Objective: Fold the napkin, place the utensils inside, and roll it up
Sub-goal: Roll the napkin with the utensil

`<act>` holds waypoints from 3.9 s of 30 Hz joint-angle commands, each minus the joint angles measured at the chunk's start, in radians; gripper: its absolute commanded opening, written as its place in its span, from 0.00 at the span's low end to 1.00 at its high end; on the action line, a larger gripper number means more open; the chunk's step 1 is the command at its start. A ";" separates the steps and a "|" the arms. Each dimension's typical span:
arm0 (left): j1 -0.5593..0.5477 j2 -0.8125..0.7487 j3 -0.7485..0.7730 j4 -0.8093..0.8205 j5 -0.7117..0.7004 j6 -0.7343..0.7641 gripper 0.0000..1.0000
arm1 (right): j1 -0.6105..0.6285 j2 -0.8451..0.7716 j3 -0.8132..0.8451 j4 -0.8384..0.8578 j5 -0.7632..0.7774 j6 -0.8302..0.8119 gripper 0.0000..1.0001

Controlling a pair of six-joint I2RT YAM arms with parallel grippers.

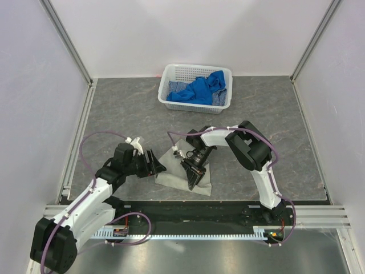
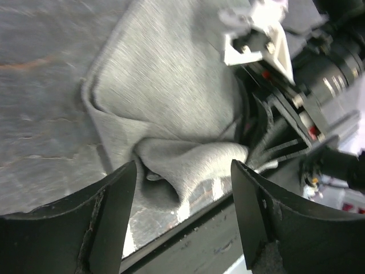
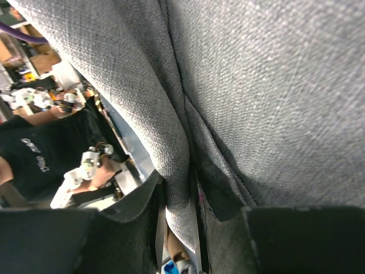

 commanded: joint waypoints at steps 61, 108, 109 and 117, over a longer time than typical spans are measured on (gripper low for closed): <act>0.073 0.183 -0.027 0.012 -0.025 -0.075 0.02 | 0.401 -0.395 -0.234 0.685 0.797 -0.090 0.68; 0.094 0.214 -0.045 0.113 0.130 -0.052 0.73 | 0.183 -0.125 -0.004 0.264 0.276 -0.048 0.34; 0.094 0.225 -0.047 0.118 0.139 -0.048 0.72 | 0.177 -0.118 0.003 0.256 0.250 -0.051 0.34; 0.073 0.318 -0.055 0.162 0.236 -0.043 0.40 | 0.111 -0.052 0.048 0.247 0.126 -0.053 0.35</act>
